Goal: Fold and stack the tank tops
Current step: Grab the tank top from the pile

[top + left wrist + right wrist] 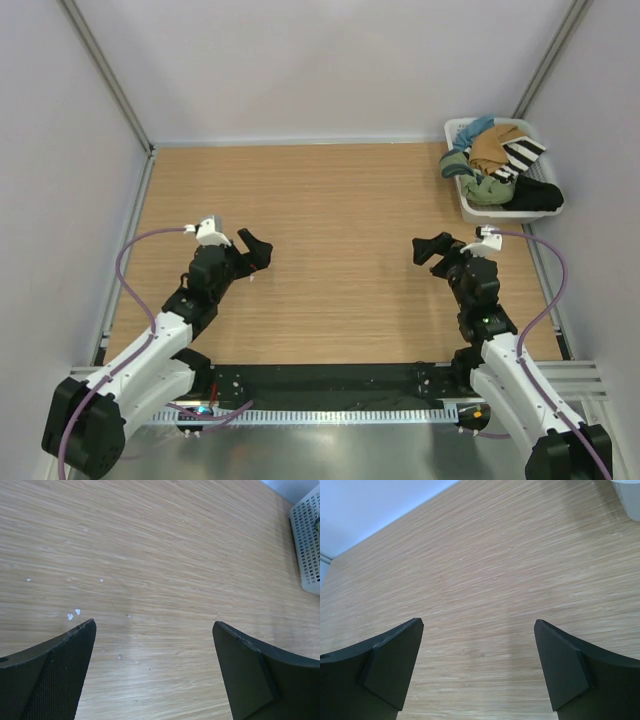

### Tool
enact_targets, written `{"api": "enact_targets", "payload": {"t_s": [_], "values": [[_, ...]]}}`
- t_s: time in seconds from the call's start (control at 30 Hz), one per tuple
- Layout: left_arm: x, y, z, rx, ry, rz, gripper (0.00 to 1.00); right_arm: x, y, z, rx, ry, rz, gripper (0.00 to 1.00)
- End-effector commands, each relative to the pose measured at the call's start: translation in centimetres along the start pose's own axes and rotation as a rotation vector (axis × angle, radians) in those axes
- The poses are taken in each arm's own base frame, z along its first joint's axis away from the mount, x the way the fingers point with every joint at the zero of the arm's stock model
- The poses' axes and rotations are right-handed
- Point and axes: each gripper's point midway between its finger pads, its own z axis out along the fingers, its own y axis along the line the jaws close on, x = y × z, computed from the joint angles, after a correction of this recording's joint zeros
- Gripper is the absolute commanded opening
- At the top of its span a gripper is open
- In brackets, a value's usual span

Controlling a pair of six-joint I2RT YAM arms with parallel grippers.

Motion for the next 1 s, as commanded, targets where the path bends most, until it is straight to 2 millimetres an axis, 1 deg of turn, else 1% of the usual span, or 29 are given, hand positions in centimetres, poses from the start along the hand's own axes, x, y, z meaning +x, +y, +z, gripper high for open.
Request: {"api": "enact_targets", "payload": {"t_s": [0.0, 0.1, 0.13, 0.17, 0.2, 0.23, 0.27, 0.3, 0.33, 0.37, 0.4, 0.43, 0.47, 0.5, 0.53, 0.57, 0.6, 0.63, 0.67, 0.7, 0.73, 0.77, 0.83, 0.87, 0.93, 0.97], "values": [[-1.3, -0.7, 0.2, 0.017, -0.043, 0.013, 1.0, -1.4, -0.1, 0.1, 0.021, -0.055, 0.023, 1.0], [-1.2, -0.7, 0.2, 0.018, -0.042, 0.013, 1.0, -2.5, -0.8, 0.3, 0.097, -0.07, 0.031, 1.0], [-1.3, -0.8, 0.1, 0.022, -0.045, 0.01, 0.99, -4.0, 0.0, 0.4, 0.102, -0.076, 0.048, 0.99], [-1.3, -0.8, 0.1, 0.023, -0.046, 0.009, 1.0, -4.7, 0.5, 0.6, 0.108, -0.07, 0.052, 0.96], [-1.3, -0.8, 0.1, 0.024, -0.045, 0.009, 1.0, -4.8, 0.0, 1.3, 0.164, -0.044, 0.055, 0.93], [-1.3, -0.8, 0.1, 0.023, -0.044, 0.008, 1.0, -7.1, 1.0, 1.6, 0.184, -0.048, 0.056, 0.91], [-1.2, -0.8, 0.1, 0.024, -0.042, 0.008, 0.99, -8.1, 1.2, 1.9, 0.211, -0.049, 0.054, 0.89], [-1.2, -0.8, 0.1, 0.025, -0.041, 0.005, 1.0, -7.3, 0.0, 2.8, 0.293, 0.009, 0.031, 0.87], [-1.0, -0.8, 0.2, 0.025, -0.031, 0.005, 1.0, -11.1, 0.4, 3.1, 0.35, -0.073, 0.035, 0.85], [-1.0, -1.0, 0.3, 0.029, -0.029, 0.004, 1.0, -12.2, -0.3, 3.4, 0.419, -0.091, 0.047, 0.85], [-0.9, -0.9, 0.4, 0.029, -0.023, 0.003, 1.0, -13.6, -0.5, 4.1, 0.48, -0.082, 0.04, 0.87], [-0.7, -0.9, 0.5, 0.028, -0.014, 0.005, 0.99, -14.9, -1.9, 4.2, 0.564, -0.11, 0.04, 0.87], [-0.7, -1.0, 0.5, 0.027, -0.013, 0.001, 1.0, -15.8, -2.5, 4.6, 0.606, -0.118, 0.053, 0.87], [-0.7, -1.0, 0.6, 0.028, -0.01, 0.0, 1.0, -16.2, -3.2, 4.8, 0.644, -0.101, 0.048, 0.87], [-0.5, -1.0, 0.6, 0.03, -0.005, 0.001, 1.0, -17.9, -4.1, 5.9, 0.685, -0.111, 0.06, 0.86], [-0.6, -1.1, 0.7, 0.031, -0.006, -0.001, 1.0, -18.5, -4.7, 6.3, 0.704, -0.103, 0.063, 0.86], [-0.4, -1.0, 0.7, 0.031, -0.002, -0.002, 0.99, -19.9, -3.9, 7.2, 0.679, -0.111, 0.067, 0.86], [-0.4, -1.0, 0.8, 0.029, 0.0, -0.003, 1.0, -20.0, -5.8, 8.0, 0.726, -0.091, 0.075, 0.85], [-0.3, -1.0, 0.9, 0.029, 0.004, -0.004, 1.0, -20.3, -6.8, 8.6, 0.734, -0.077, 0.1, 0.85], [-0.2, -1.0, 0.9, 0.032, 0.008, -0.006, 0.99, -21.2, -6.9, 8.9, 0.734, -0.074, 0.119, 0.85], [-0.2, -1.1, 1.0, 0.034, 0.01, -0.006, 0.99, -20.4, -8.0, 9.8, 0.753, -0.041, 0.137, 0.85], [0.0, -1.1, 1.1, 0.034, 0.018, -0.006, 1.0, -20.4, -8.7, 10.0, 0.751, -0.024, 0.163, 0.86], [0.1, -1.2, 1.1, 0.036, 0.023, -0.009, 1.0, -20.0, -9.5, 10.8, 0.754, -0.021, 0.209, 0.86], [0.1, -1.2, 1.2, 0.037, 0.027, -0.009, 1.0, -19.6, -10.4, 11.5, 0.748, -0.011, 0.231, 0.87], [0.2, -1.3, 1.2, 0.038, 0.03, -0.01, 1.0, -18.7, -11.4, 12.5, 0.751, 0.01, 0.267, 0.88], [0.2, -1.3, 1.3, 0.037, 0.032, -0.01, 1.0, -17.5, -12.3, 13.5, 0.757, 0.043, 0.286, 0.88]]}}
